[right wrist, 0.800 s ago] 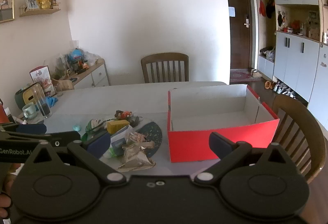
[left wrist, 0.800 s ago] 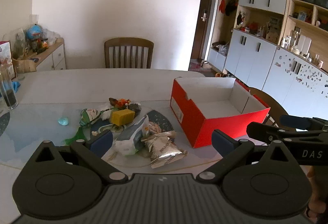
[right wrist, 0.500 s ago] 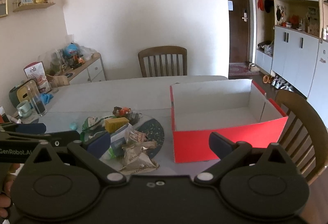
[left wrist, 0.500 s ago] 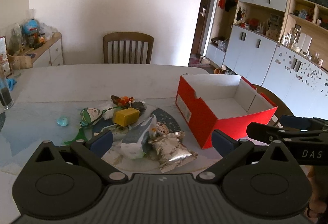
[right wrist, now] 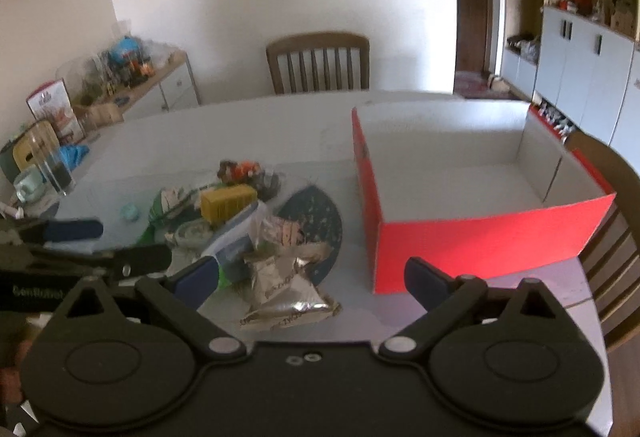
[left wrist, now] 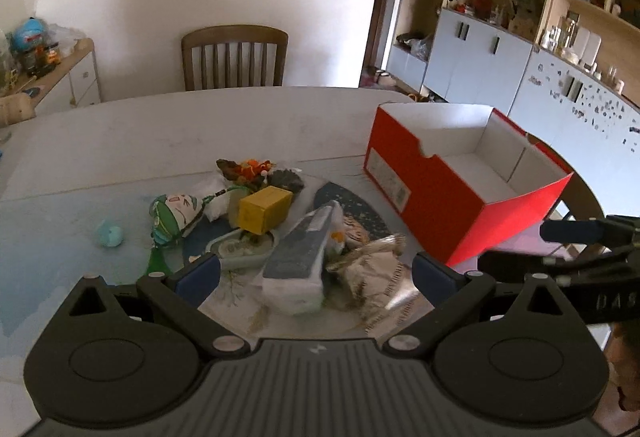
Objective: Organize objects
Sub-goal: 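Reach both tools toward the clutter, right toward the silver bag, left toward the grey packet, then grasp the silver ZHOU bag with the right tool while the left grasps the grey packet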
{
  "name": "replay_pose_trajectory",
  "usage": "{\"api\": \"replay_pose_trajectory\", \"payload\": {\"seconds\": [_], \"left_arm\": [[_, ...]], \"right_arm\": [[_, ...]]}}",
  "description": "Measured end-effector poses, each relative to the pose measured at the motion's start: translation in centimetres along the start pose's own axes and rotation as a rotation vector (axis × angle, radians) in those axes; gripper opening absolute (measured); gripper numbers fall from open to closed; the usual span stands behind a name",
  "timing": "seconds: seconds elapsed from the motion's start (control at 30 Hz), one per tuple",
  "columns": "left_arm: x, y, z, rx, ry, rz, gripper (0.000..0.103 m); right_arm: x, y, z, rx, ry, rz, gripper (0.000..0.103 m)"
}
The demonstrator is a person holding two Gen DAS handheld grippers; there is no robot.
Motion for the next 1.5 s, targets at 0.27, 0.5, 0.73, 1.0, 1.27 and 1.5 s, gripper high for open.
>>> {"api": "replay_pose_trajectory", "payload": {"seconds": [0.27, 0.5, 0.73, 1.0, 1.27, 1.5], "left_arm": [[2.2, 0.1, 5.5, 0.076, -0.010, 0.037, 0.102], [2.2, -0.2, 8.8, 0.122, -0.049, 0.089, 0.102], [2.1, -0.3, 11.4, 0.167, -0.084, 0.116, 0.096], [2.4, -0.8, 12.8, 0.216, -0.112, 0.122, 0.079], [2.0, -0.9, 12.5, 0.217, -0.130, 0.132, 0.050], [2.0, -0.7, 11.5, 0.202, -0.131, 0.119, 0.034]], "right_arm": [[1.0, -1.9, 3.9, 0.109, -0.042, -0.060, 0.095], [2.0, -2.9, 7.0, 0.175, -0.037, -0.087, 0.088], [2.5, -3.0, 9.4, 0.203, -0.053, -0.130, 0.086], [3.5, -2.8, 11.9, 0.234, -0.056, -0.191, 0.075], [3.5, -2.7, 12.0, 0.247, -0.055, -0.192, 0.060], [3.6, -2.8, 11.0, 0.248, -0.043, -0.181, 0.048]]}}
Point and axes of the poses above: each gripper's, at about its wrist camera, not at the fingertips, and z roughly the way its jaws point, x to its left, y to its top, the point moved 7 cm from there along z, roughly the way its jaws point, and after that the axes turned 1 degree about x, right-handed, at the moved point
